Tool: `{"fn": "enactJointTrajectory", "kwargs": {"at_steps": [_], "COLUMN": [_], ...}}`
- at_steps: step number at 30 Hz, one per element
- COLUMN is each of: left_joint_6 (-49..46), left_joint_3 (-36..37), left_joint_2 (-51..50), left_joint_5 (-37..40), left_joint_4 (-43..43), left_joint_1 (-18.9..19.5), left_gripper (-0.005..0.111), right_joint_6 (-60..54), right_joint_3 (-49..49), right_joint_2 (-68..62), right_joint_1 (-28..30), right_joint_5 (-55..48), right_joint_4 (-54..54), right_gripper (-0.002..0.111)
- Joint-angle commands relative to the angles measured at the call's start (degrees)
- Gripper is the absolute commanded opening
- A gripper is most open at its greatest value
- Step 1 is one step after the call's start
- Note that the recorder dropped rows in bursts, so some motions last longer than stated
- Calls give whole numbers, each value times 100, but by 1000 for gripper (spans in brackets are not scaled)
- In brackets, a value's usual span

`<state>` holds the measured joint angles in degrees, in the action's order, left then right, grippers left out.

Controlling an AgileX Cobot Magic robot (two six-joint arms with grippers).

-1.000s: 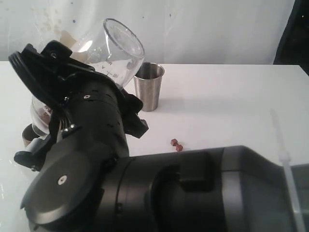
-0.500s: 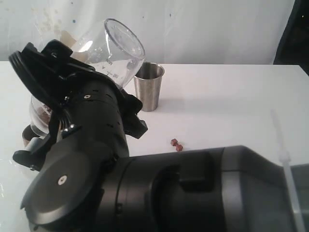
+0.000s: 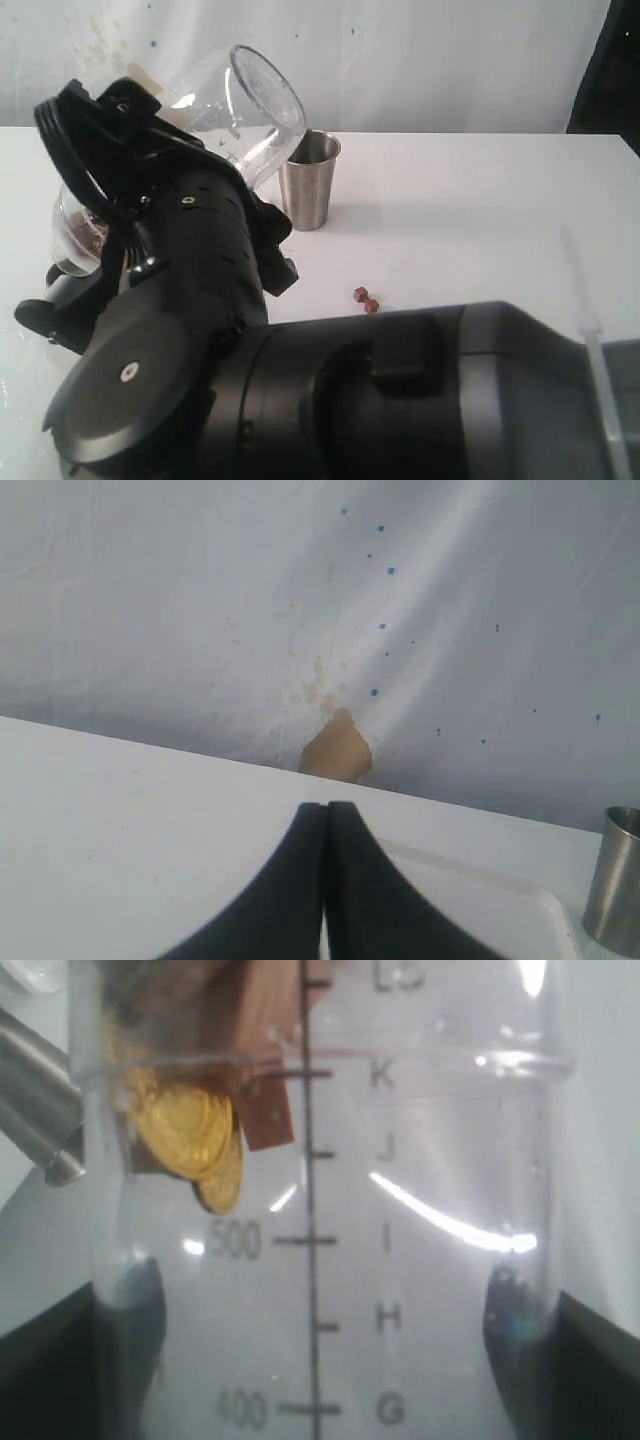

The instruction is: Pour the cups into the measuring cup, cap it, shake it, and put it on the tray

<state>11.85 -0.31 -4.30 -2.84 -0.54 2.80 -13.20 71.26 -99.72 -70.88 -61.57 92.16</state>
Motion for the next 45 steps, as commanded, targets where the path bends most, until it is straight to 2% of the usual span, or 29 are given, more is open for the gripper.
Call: {"fn": "enactJointTrajectory", "kwargs": {"at_steps": [1,10,15,18,23,27,31,33,40,42,45], "left_joint_6": [-12,-12,-12,-12,-12,-12,-12,-12,-12,-12,-12], "left_joint_3": [31,31,31,31,31,31,31,31,31,31,31], "left_joint_2": [35,35,35,35,35,35,35,35,35,35,35], "left_joint_5": [-57,-57,-57,-57,-57,-57,-57,-57,-57,-57,-57], "left_joint_4": [-14,-14,-14,-14,-14,-14,-14,-14,-14,-14,-14], "left_joint_1": [-10,-10,-10,-10,-10,-10,-10,-10,-10,-10,-10], "left_gripper": [0,0,0,0,0,0,0,0,0,0,0], "right_joint_6": [1190,2960,4569,5277,6874,8292,10751,11485,12694,13339,13363], "right_joint_3": [63,63,63,63,-191,-585,-1118,-1214,-1270,-1270,-1232], "right_joint_2": [102,102,112,204,632,1022,1219,1218,918,878,817], "right_joint_1": [2,2,73,233,742,1217,1679,1869,2313,2313,2313], "right_joint_5": [-377,-494,-477,-83,1208,2165,2710,2642,2447,2005,1367], "right_joint_4": [-95,-874,-1111,-1289,-1268,-743,779,779,779,779,779], "right_gripper": [0,0,0,0,0,0,0,0,0,0,0]}}
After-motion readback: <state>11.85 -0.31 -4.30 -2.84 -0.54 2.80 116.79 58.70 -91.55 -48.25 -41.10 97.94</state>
